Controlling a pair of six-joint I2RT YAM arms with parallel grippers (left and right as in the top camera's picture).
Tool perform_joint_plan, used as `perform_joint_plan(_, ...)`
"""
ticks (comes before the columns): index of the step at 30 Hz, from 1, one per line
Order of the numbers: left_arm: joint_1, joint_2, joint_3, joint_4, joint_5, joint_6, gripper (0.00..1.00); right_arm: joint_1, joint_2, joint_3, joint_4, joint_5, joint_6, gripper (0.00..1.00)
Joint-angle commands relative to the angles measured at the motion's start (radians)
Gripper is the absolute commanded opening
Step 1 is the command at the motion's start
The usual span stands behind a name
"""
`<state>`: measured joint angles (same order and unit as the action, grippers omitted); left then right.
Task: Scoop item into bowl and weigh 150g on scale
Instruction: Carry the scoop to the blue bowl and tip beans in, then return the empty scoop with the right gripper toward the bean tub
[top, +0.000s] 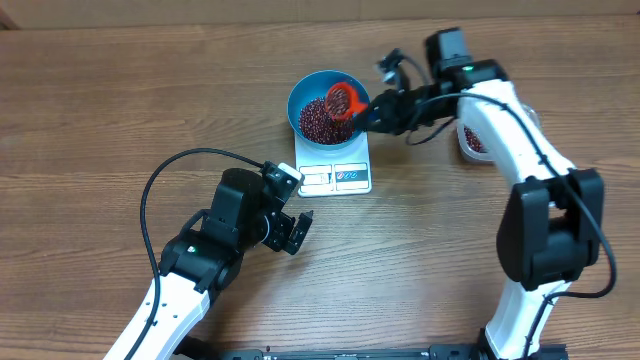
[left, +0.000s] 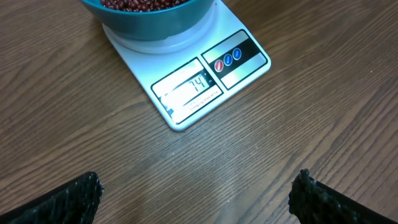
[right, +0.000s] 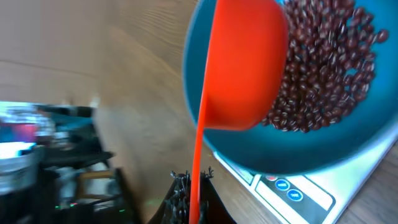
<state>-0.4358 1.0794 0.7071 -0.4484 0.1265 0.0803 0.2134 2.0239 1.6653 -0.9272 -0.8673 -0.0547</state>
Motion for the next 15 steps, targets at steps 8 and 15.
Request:
perform_joint_plan(8, 0.003, 0.005, -0.003, 0.002, -0.006, -0.009, 0.99, 0.171, -0.047, 0.148, -0.033, 0.565, 0.054, 0.04)
perform_joint_plan(15, 0.003, 0.005, -0.003, 0.002, -0.006, -0.009, 0.99, 0.292, -0.047, 0.197, -0.067, 0.938, 0.02, 0.04)
